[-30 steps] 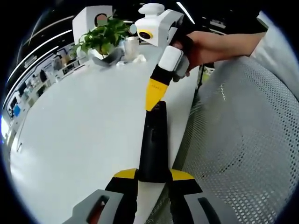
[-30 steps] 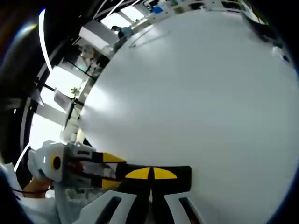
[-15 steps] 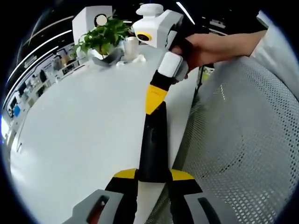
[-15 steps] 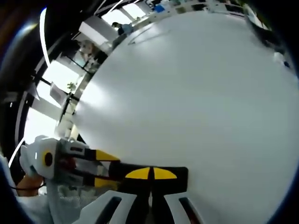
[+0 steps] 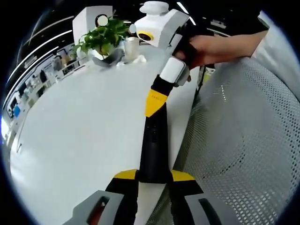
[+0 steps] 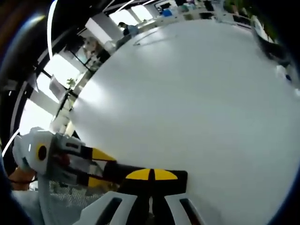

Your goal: Press the specified remote control buttons in sequence, fully releasing each button before pressing the next.

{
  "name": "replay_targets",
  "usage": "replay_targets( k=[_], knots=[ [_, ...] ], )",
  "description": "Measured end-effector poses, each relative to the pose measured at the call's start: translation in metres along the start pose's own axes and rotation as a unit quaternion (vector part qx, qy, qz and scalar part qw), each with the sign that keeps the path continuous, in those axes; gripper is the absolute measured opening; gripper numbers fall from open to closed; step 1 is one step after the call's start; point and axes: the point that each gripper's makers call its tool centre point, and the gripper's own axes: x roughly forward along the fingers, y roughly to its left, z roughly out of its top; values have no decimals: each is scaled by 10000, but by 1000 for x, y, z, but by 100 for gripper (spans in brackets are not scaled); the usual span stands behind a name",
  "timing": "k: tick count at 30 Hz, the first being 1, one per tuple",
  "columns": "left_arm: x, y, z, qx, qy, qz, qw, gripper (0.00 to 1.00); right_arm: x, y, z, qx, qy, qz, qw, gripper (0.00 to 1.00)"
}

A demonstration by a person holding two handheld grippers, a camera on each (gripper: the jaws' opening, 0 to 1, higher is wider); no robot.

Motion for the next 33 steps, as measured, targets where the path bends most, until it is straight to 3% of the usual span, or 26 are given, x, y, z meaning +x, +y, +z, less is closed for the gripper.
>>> replay_targets(
  k=[16,33],
  knots=[
    [0,1,0,-3,3,6,10000,24,2,0,1,-609,-27,-172,9980,0],
    [0,1,0,-13,2,8,10000,24,2,-1,2,-652,-24,-196,9977,0]
  ],
)
